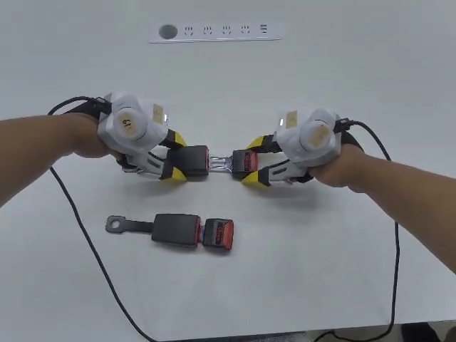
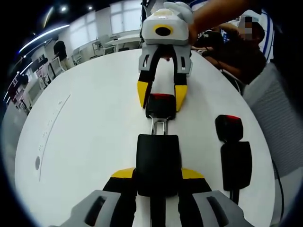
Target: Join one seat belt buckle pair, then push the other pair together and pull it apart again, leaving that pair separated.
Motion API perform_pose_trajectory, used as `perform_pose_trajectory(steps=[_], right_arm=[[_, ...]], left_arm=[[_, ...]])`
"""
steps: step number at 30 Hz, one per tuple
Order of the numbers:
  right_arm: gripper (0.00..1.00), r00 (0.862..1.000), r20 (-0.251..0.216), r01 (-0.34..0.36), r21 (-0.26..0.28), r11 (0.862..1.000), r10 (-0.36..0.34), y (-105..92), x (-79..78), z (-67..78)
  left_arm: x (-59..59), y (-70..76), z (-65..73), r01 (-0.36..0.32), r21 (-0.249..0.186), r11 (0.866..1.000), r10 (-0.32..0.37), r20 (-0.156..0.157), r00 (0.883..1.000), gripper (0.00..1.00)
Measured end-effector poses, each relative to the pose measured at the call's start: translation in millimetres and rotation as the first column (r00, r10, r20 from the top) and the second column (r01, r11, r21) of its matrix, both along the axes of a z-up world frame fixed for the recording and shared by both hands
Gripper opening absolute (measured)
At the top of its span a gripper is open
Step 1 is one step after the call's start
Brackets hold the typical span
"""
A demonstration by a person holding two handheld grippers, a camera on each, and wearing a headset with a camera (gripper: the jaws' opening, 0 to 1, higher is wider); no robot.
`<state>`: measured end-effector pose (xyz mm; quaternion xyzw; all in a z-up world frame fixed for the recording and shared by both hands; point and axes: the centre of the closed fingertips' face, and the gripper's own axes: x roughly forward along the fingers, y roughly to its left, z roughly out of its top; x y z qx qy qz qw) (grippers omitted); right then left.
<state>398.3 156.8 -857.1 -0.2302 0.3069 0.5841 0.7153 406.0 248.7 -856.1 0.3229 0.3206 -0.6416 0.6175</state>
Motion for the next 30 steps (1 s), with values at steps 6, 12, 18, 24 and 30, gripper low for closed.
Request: perform_pose_trajectory(steps=[6, 12, 18, 24, 30], right_arm=[[0.34, 1.000, 0.000, 0.008, 0.006, 1.000, -0.008, -10.5, -5.0, 1.3], [0.35, 1.000, -0.001, 0.016, 0.004, 1.000, -0.016, -25.8, -7.4, 1.0], [0.35, 1.000, -0.006, 0.021, -0.006, 1.000, -0.021, -40.9, -8.3, -0.4], [0.35, 1.000, -0.009, 0.026, -0.009, 1.000, -0.027, -57.6, -9.3, 4.7], [0.35, 0.999, -0.018, 0.050, -0.019, 0.999, -0.050, -73.4, -10.1, 2.5]], left_arm=[[0.3, -0.3, -0.5, 0.000, 0.007, 1.000, 0.000, 0.000, 1.000, 0.34], [0.3, -0.8, -0.4, 0.002, 0.009, 1.000, -0.002, 0.001, 1.000, 0.35], [0.8, -1.2, -0.6, 0.003, 0.013, 1.000, -0.003, 0.001, 1.000, 0.35], [0.6, -1.3, -0.7, 0.006, 0.020, 1.000, -0.006, 0.002, 1.000, 0.35], [0.5, -1.4, -0.6, 0.006, 0.022, 1.000, -0.006, 0.002, 1.000, 0.35]])
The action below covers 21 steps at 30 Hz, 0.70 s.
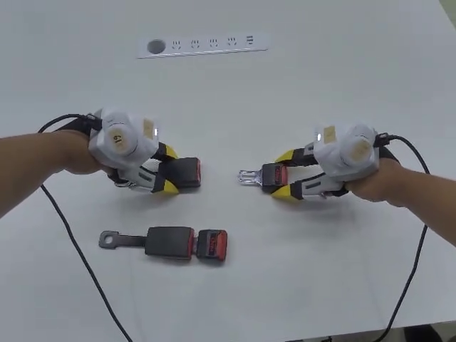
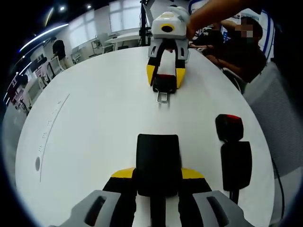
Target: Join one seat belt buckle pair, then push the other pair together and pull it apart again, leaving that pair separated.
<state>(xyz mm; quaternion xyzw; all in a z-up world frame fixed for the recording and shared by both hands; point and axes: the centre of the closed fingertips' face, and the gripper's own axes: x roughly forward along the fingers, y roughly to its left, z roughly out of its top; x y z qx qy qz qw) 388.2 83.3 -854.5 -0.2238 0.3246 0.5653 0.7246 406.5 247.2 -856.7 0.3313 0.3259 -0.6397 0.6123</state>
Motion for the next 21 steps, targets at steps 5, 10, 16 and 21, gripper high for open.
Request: perform_pose_trajectory(steps=[5, 10, 16, 21], right_arm=[[0.35, 1.000, 0.008, 0.005, -0.005, 1.000, -0.005, -6.1, 1.8, -2.5], [0.35, 1.000, 0.008, 0.005, -0.009, 1.000, -0.005, -14.5, 0.5, -1.6], [0.35, 1.000, 0.000, 0.004, -0.013, 1.000, -0.004, -23.4, -5.7, -1.3], [0.36, 1.000, 0.003, 0.006, -0.011, 1.000, -0.006, -25.2, -10.2, -2.0]], left_arm=[[-0.3, 0.3, 0.0, 0.000, 0.002, 1.000, 0.000, 0.000, 1.000, 0.35], [-0.4, -0.1, -0.4, 0.006, 0.009, 1.000, -0.006, 0.001, 1.000, 0.35], [-1.1, -0.5, -0.3, 0.007, 0.009, 1.000, -0.007, 0.002, 1.000, 0.35], [-1.3, -0.6, -0.5, 0.010, 0.010, 1.000, -0.010, 0.002, 1.000, 0.35]])
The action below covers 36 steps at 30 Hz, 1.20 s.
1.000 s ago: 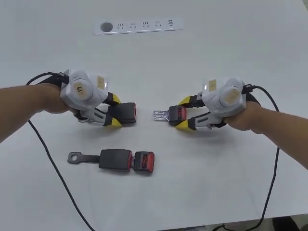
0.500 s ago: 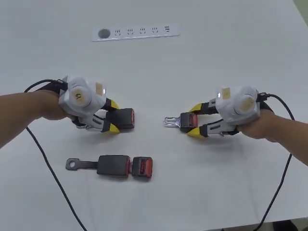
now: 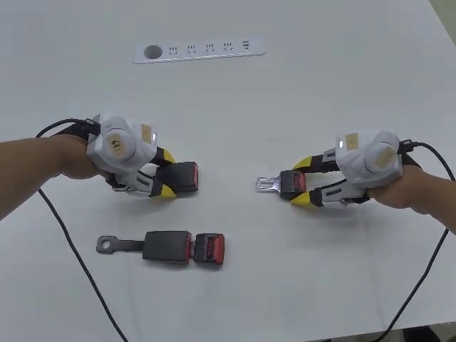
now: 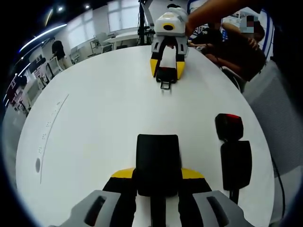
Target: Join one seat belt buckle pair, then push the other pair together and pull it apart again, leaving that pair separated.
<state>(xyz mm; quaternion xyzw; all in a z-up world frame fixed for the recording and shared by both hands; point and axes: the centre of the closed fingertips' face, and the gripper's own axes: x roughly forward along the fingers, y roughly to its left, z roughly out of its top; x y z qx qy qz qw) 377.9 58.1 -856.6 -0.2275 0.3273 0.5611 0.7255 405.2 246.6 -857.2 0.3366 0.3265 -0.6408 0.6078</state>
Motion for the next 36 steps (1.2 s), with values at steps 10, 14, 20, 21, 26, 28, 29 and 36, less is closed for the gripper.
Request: perform_pose_trajectory(steps=[10, 14, 20, 21, 26, 28, 29, 36], right_arm=[[0.36, 1.000, -0.019, 0.009, -0.023, 1.000, -0.010, -0.4, -4.8, 0.2], [0.40, 0.996, -0.021, 0.091, 0.036, 0.995, -0.091, 2.4, 1.5, 9.3], [0.64, 0.980, 0.032, 0.194, 0.081, 0.978, -0.197, 1.6, 16.2, 22.5], [0.66, 0.975, 0.037, 0.213, 0.092, 0.973, -0.217, 1.9, 18.2, 24.8], [0.74, 0.929, 0.058, 0.353, 0.143, 0.924, -0.364, -0.9, 27.9, 37.0], [0.79, 0.910, 0.076, 0.390, 0.175, 0.904, -0.407, -0.2, 30.2, 44.5], [0.82, 0.906, 0.090, 0.395, 0.166, 0.904, -0.413, -0.1, 28.1, 45.6], [0.90, 0.880, 0.129, 0.427, 0.203, 0.881, -0.456, 10.9, 19.8, 57.7]], left_arm=[[-0.2, -0.9, 0.5, -0.036, -0.005, 0.999, 0.036, -0.006, 0.999, 0.35], [0.6, 3.3, 1.3, -0.092, 0.022, 0.996, 0.092, -0.019, 0.996, 0.36], [10.0, -2.0, 22.1, -0.196, -0.086, 0.977, 0.197, 0.001, 0.980, 0.65], [11.9, -1.0, 25.1, -0.221, -0.092, 0.971, 0.222, 0.000, 0.975, 0.66], [21.2, 2.7, 40.0, -0.348, -0.136, 0.928, 0.353, 0.012, 0.936, 0.81], [20.6, 3.7, 47.5, -0.389, -0.174, 0.905, 0.395, -0.004, 0.919, 0.81], [18.8, 6.3, 50.4, -0.393, -0.184, 0.901, 0.401, 0.004, 0.916, 0.80], [9.0, 16.2, 73.2, -0.548, -0.278, 0.789, 0.555, -0.060, 0.830, 0.86]])
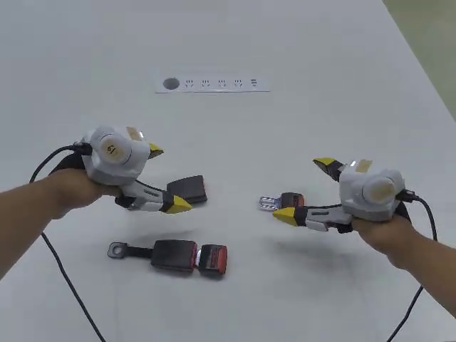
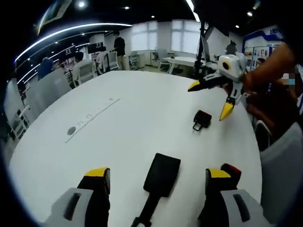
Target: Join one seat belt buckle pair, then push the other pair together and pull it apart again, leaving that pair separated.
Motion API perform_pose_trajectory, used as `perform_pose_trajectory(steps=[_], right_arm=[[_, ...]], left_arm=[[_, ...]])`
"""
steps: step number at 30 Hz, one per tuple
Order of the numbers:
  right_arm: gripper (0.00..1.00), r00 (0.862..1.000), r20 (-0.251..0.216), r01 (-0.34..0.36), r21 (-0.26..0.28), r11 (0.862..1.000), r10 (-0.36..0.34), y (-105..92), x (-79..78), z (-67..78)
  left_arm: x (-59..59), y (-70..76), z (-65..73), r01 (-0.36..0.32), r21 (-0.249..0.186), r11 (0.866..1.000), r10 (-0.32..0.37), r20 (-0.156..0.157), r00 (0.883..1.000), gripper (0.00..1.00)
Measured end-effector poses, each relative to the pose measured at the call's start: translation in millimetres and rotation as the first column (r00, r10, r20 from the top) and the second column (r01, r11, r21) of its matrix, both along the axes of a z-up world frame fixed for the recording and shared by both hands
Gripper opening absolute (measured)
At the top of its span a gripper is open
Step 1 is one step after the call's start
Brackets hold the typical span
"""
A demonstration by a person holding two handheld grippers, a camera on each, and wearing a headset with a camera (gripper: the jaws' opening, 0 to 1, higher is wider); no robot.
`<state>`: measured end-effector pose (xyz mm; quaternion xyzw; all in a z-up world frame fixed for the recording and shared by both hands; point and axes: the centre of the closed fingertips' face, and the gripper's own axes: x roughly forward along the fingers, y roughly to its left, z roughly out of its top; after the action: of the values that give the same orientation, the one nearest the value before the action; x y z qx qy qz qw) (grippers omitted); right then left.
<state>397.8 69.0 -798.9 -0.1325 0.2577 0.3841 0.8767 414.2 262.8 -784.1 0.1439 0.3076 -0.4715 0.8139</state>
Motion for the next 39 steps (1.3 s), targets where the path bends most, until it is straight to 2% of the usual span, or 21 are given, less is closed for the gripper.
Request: perform_pose_trajectory(steps=[2, 3, 7, 9, 12, 15, 17, 24, 26, 27, 28, 31, 33, 37, 39], right_arm=[[0.91, 1.000, 0.012, 0.017, 0.004, 1.000, -0.017, 1.8, -2.3, 3.4], [0.92, 1.000, 0.018, 0.025, 0.011, 1.000, -0.025, 3.3, -4.2, 5.8], [0.94, 0.998, 0.048, 0.031, 0.016, 0.999, -0.032, 12.3, -15.0, 15.9], [0.95, 0.997, 0.074, 0.038, 0.018, 0.999, -0.040, 15.7, -19.6, 22.0], [0.96, 0.995, 0.087, 0.042, 0.041, 0.998, -0.045, 23.0, -27.6, 29.5], [0.99, 0.994, 0.096, 0.045, 0.042, 0.998, -0.049, 28.7, -37.3, 31.6], [0.99, 0.992, 0.112, 0.050, 0.055, 0.997, -0.056, 32.6, -43.6, 35.9], [1.00, 0.989, 0.122, 0.066, 0.106, 0.992, -0.079, 42.9, -65.2, 47.0], [1.00, 0.988, 0.128, 0.069, 0.097, 0.993, -0.081, 42.9, -71.3, 45.6], [1.00, 0.989, 0.121, 0.078, 0.092, 0.993, -0.089, 41.8, -73.8, 44.3], [1.00, 0.989, 0.107, 0.094, 0.092, 0.991, -0.104, 40.2, -77.0, 43.1], [1.00, 0.985, 0.109, 0.118, 0.109, 0.987, -0.130, 38.0, -88.4, 45.4], [1.00, 0.986, 0.094, 0.132, 0.097, 0.987, -0.141, 35.2, -94.3, 41.8], [1.00, 0.983, 0.091, 0.150, 0.093, 0.984, -0.158, 30.5, -107.7, 40.5], [1.00, 0.982, 0.088, 0.160, 0.092, 0.983, -0.168, 29.0, -113.3, 39.7]], left_arm=[[-4.1, 4.4, 6.9, -0.042, -0.028, 0.999, 0.042, 0.015, 0.999, 0.87], [-8.2, 6.4, 8.9, -0.049, -0.032, 0.998, 0.050, 0.015, 0.999, 0.88], [-25.4, 14.9, 21.1, -0.120, -0.094, 0.988, 0.122, 0.021, 0.992, 0.92], [-33.6, 21.8, 24.0, -0.153, -0.105, 0.983, 0.156, 0.019, 0.988, 0.93], [-43.6, 29.5, 28.4, -0.185, -0.121, 0.975, 0.189, 0.022, 0.982, 0.97], [-59.1, 37.2, 36.7, -0.205, -0.139, 0.969, 0.211, 0.030, 0.977, 1.00], [-68.9, 42.1, 41.8, -0.207, -0.143, 0.968, 0.216, 0.048, 0.975, 1.00], [-97.4, 65.3, 48.0, -0.222, -0.131, 0.966, 0.232, 0.070, 0.970, 1.00], [-101.2, 70.3, 48.9, -0.227, -0.131, 0.965, 0.237, 0.072, 0.969, 1.00], [-103.4, 79.0, 48.5, -0.233, -0.137, 0.963, 0.245, 0.073, 0.967, 1.00], [-106.5, 81.7, 48.4, -0.237, -0.140, 0.961, 0.248, 0.070, 0.966, 1.00], [-120.6, 90.4, 44.8, -0.239, -0.140, 0.961, 0.248, 0.056, 0.967, 1.00], [-128.2, 96.8, 40.7, -0.250, -0.131, 0.959, 0.257, 0.042, 0.966, 1.00], [-138.6, 106.9, 40.1, -0.275, -0.151, 0.949, 0.282, 0.026, 0.959, 1.00], [-142.2, 113.6, 40.6, -0.290, -0.153, 0.945, 0.297, 0.028, 0.954, 1.00]])
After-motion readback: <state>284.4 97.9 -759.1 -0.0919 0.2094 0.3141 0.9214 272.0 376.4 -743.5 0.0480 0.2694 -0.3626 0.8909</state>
